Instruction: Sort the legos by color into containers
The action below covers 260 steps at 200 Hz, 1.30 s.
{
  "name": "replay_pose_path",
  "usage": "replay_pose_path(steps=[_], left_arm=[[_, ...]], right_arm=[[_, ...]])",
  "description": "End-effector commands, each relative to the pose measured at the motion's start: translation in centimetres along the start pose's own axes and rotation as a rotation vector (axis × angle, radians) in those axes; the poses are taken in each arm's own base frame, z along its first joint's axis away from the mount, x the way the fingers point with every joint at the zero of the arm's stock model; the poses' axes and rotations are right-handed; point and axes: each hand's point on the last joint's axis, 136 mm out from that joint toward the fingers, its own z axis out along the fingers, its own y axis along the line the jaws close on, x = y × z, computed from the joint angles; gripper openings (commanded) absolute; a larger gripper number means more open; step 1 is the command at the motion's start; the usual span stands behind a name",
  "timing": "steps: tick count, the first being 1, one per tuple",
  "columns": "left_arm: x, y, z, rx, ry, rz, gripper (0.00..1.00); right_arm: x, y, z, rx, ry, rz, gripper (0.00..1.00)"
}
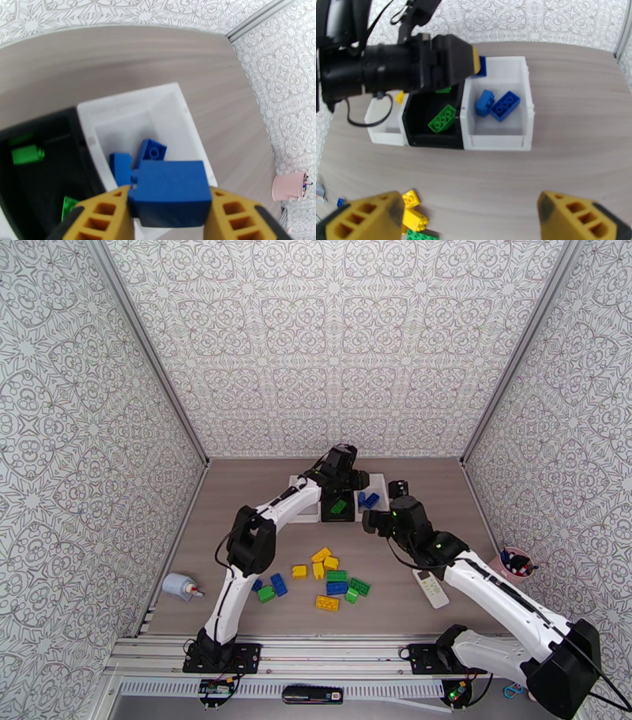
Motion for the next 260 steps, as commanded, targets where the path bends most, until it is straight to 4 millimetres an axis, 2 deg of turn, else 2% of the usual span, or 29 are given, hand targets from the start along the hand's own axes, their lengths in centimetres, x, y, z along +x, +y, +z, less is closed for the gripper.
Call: replay_pose_path(steps=[1, 29, 52, 69, 90, 93, 106, 109, 117, 145, 200, 232, 260], left_arm=[[-0.3, 0.1, 0.7, -0.006, 0.018, -0.006, 0.4], [-0.2, 0.4, 1.3, -0.014, 0.019, -0.008, 0.45], [-0.5, 0.2, 0.7, -0.013, 0.018, 0.012, 0.57], [-0.9, -0.2, -0.3, 0.018, 0.002, 0.043, 0.67], [-1.7, -0.5, -2.3, 0.032, -0.04, 0.063, 0.73], [-1.0, 0.1, -2.4, 0.022, -0.026, 0.061, 0.74], [-0.7, 0.5, -3.5, 0.018, -0.033, 0.073, 0.79], [-1.2, 0.1, -4.5, 0.025, -0.049, 0.082, 0.8], [-1.2, 0.2, -5.6, 0.025, -0.06, 0.095, 0.83], [-0.4, 0.6, -9.2, 0.016, -0.073, 0.151, 0.93], [1.3, 1.2, -17.4, 0.019, -0.17, 0.267, 0.94], [3.7, 0.5, -21.6, 0.055, -0.19, 0.375, 0.97], [6.5, 0.8, -24.6, 0.037, -0.217, 0.504, 1.0]], right_arm=[[0.5, -0.9, -0.2, 0.029, 0.01, 0.01, 0.92], [0.4, -0.7, -0.2, 0.019, 0.013, 0.012, 0.92], [0.8, -0.6, 0.0, 0.021, 0.042, 0.01, 0.92], [1.3, -0.4, 0.4, 0.021, 0.082, 0.012, 0.92], [1.9, 0.1, 0.8, -0.002, 0.114, 0.012, 0.92], [2.0, 0.1, 0.9, -0.004, 0.118, 0.011, 0.92], [2.4, 0.3, 1.1, -0.013, 0.136, -0.001, 0.92], [2.5, 0.3, 1.1, -0.014, 0.142, -0.004, 0.92], [2.9, 0.5, 1.2, -0.02, 0.159, -0.015, 0.92], [5.1, 1.2, 1.9, -0.042, 0.242, -0.085, 0.92], [11.2, 3.8, 2.5, -0.097, 0.456, -0.222, 0.94], [15.9, 4.3, 1.8, -0.096, 0.591, -0.274, 0.94], [18.7, 4.5, 1.6, -0.097, 0.671, -0.307, 0.92]])
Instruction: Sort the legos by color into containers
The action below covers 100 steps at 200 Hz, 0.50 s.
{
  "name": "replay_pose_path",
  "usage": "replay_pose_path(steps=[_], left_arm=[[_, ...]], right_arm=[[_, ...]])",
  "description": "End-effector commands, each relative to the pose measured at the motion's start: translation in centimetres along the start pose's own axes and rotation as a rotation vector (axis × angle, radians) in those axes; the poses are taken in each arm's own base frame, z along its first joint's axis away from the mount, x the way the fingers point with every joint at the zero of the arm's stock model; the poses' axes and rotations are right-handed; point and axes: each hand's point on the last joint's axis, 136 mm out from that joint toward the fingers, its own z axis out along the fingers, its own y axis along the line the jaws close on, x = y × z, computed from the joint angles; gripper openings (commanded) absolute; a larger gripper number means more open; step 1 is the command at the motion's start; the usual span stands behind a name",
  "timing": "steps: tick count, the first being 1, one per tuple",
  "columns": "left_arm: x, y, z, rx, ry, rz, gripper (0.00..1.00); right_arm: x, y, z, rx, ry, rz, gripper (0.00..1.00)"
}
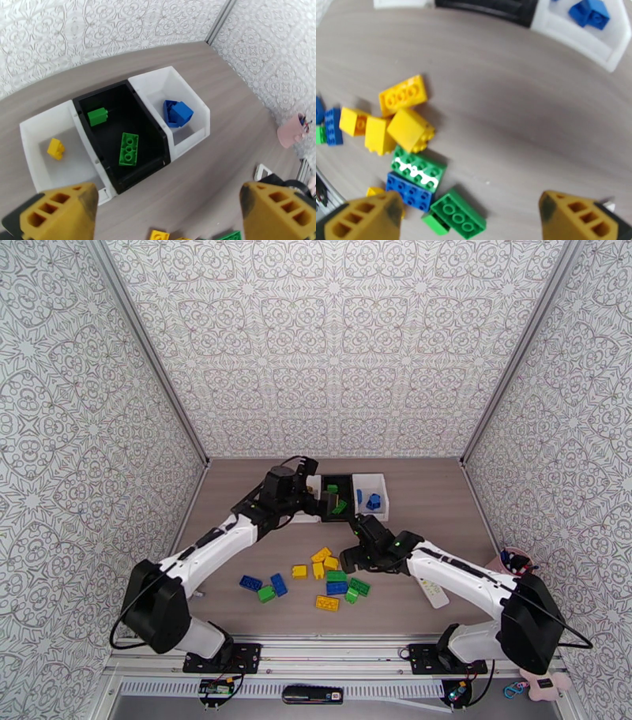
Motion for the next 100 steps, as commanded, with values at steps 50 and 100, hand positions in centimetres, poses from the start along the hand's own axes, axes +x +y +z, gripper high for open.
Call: replay_pose_path(steps=[50, 100], left_arm=[[5.9, -3.0, -7.2, 0.093, -0.051, 0.393, 1.0], [8.1, -3.4, -8.3, 0.115, -0.042, 0.411, 1.0]], right_arm=[[4.1, -0.3, 3.4, 0.059, 0.163, 0.041, 0.7], [5.5, -0.6, 5.5, 0.077, 0.205, 0.097, 0.56]])
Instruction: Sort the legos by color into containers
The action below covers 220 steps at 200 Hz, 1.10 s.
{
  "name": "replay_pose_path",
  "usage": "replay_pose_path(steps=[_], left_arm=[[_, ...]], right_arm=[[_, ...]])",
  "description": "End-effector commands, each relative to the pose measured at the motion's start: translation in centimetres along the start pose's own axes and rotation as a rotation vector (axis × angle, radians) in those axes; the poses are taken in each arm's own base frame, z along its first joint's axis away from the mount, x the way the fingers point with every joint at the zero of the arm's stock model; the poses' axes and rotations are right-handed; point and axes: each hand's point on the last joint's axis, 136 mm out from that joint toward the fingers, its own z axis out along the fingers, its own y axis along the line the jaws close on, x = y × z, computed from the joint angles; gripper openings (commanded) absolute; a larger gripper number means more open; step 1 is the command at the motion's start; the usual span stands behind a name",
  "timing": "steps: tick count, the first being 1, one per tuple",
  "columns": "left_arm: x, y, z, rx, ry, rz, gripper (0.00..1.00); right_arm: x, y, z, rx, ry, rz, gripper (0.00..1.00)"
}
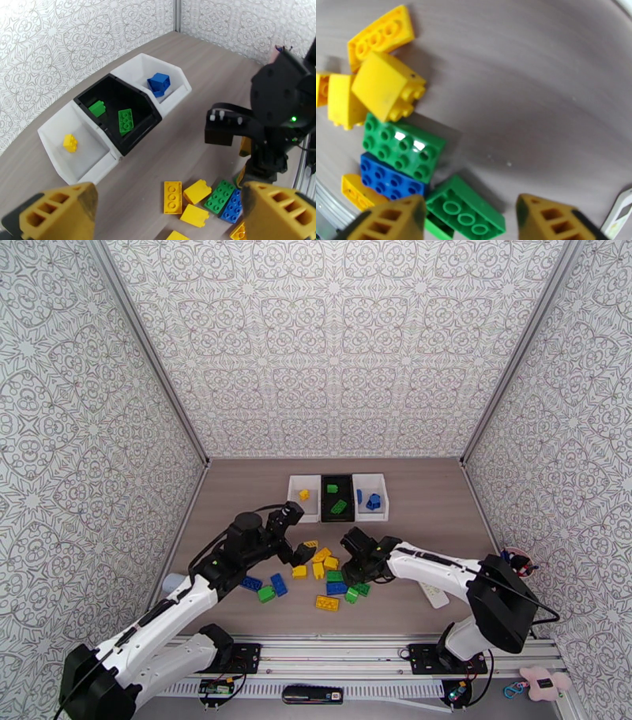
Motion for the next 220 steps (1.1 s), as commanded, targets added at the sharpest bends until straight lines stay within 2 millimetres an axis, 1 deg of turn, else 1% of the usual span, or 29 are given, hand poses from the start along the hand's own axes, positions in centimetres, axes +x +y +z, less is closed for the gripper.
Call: replay_pose_path(steps=[1, 24, 41, 64, 87, 95, 125, 142, 160, 181, 195, 220], left_arm=[[0.6, -0.9, -0.1, 0.039, 0.003, 0.044, 0.99], [0.8, -1.2, 0.2, 0.05, 0.011, 0.043, 1.0], [0.9, -1.3, 0.5, 0.059, 0.018, 0.045, 1.0], [1.2, -1.6, 0.7, 0.072, 0.025, 0.048, 1.0], [1.3, -1.6, 0.7, 0.074, 0.028, 0.051, 1.0], [1.4, -1.6, 0.8, 0.073, 0.029, 0.052, 1.0], [1.6, -1.6, 0.9, 0.07, 0.026, 0.049, 1.0], [1.5, -1.6, 1.1, 0.073, 0.023, 0.048, 1.0], [1.5, -1.7, 1.2, 0.079, 0.021, 0.048, 1.0], [1.4, -1.7, 1.3, 0.085, 0.018, 0.049, 1.0], [1.6, -1.8, 1.4, 0.092, 0.021, 0.049, 1.0], [1.7, -2.1, 1.4, 0.107, 0.025, 0.05, 1.0]], right_arm=[[0.9, -0.4, 1.3, 0.017, 0.027, 0.043, 0.56], [1.6, -1.1, 2.0, 0.045, 0.039, 0.065, 0.52], [2.1, -1.7, 2.2, 0.068, 0.048, 0.07, 0.51], [2.5, -3.0, 1.9, 0.109, 0.048, 0.095, 0.49], [2.2, -4.3, 1.2, 0.122, 0.02, 0.163, 0.49], [2.2, -4.7, 1.0, 0.119, 0.013, 0.185, 0.51], [2.3, -5.4, 0.2, 0.114, -0.009, 0.23, 0.62], [2.5, -5.4, -0.1, 0.11, -0.016, 0.243, 0.67], [2.0, -5.3, -0.8, 0.096, -0.042, 0.247, 0.72], [1.2, -4.6, -1.9, 0.039, -0.094, 0.211, 0.76], [1.1, -4.3, -2.3, 0.022, -0.1, 0.175, 0.79], [2.2, -3.9, -2.2, 0.022, -0.038, 0.097, 0.83]])
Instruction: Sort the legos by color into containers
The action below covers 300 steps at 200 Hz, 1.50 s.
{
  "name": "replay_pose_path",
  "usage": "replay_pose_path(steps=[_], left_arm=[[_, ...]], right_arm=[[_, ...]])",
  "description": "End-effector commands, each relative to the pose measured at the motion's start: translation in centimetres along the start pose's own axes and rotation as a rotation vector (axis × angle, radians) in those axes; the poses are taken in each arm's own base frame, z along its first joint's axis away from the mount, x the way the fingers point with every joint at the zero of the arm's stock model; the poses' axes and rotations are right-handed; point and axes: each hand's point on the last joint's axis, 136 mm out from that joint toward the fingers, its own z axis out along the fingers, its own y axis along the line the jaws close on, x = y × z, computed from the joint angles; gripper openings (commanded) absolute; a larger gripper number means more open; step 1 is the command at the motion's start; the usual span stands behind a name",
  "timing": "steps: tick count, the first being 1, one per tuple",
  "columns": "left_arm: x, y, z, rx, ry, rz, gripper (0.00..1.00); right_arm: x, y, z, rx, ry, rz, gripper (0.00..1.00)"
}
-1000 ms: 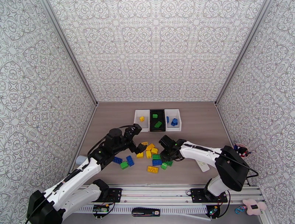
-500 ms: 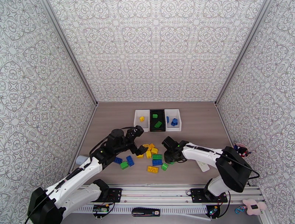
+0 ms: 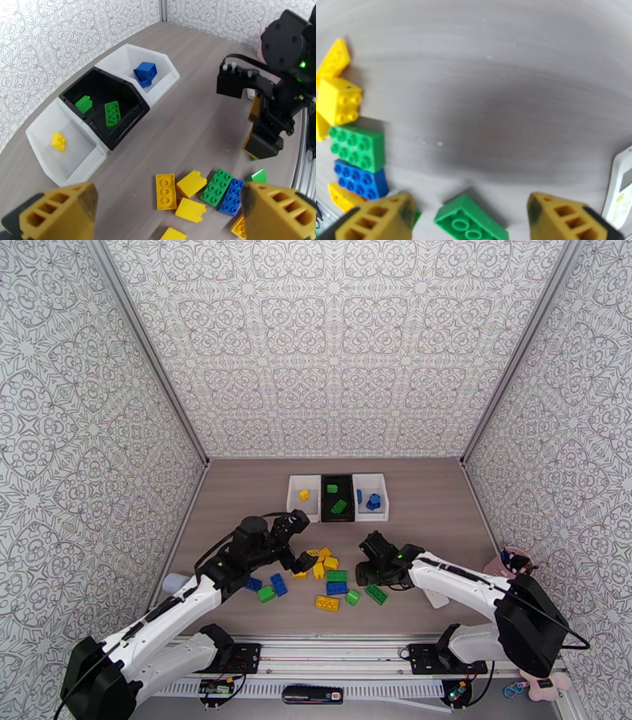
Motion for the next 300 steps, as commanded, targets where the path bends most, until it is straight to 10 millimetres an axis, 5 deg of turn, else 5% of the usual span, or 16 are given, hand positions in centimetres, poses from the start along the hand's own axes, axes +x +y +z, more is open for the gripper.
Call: replay_pose_path(steps=[1, 45, 116, 178, 205, 258, 300], left_arm=[[0.1, -0.9, 0.2, 0.043, -0.008, 0.015, 1.0], [0.3, -1.4, -0.1, 0.062, -0.015, 0.031, 1.0], [0.8, -1.7, 0.0, 0.075, -0.002, 0.033, 1.0], [1.3, -1.7, 0.1, 0.078, 0.013, 0.03, 1.0], [1.3, -1.7, 0.3, 0.08, 0.013, 0.028, 1.0], [1.7, -1.7, 0.1, 0.073, 0.022, 0.02, 1.0], [2.1, -1.7, 0.1, 0.068, 0.02, -0.012, 1.0]], right_arm=[[1.2, 0.1, -0.1, -0.001, 0.056, -0.087, 0.83], [3.9, -0.5, 0.1, 0.026, 0.178, -0.152, 0.81], [4.4, -0.2, 1.7, 0.041, 0.233, -0.169, 0.67], [3.9, -0.5, 1.9, 0.061, 0.2, -0.108, 0.3], [3.9, 0.0, 2.0, 0.038, 0.201, -0.097, 0.28], [0.1, 1.3, 0.6, -0.011, 0.082, -0.046, 0.26], [-6.7, 2.2, -0.4, 0.013, -0.04, -0.023, 0.22]])
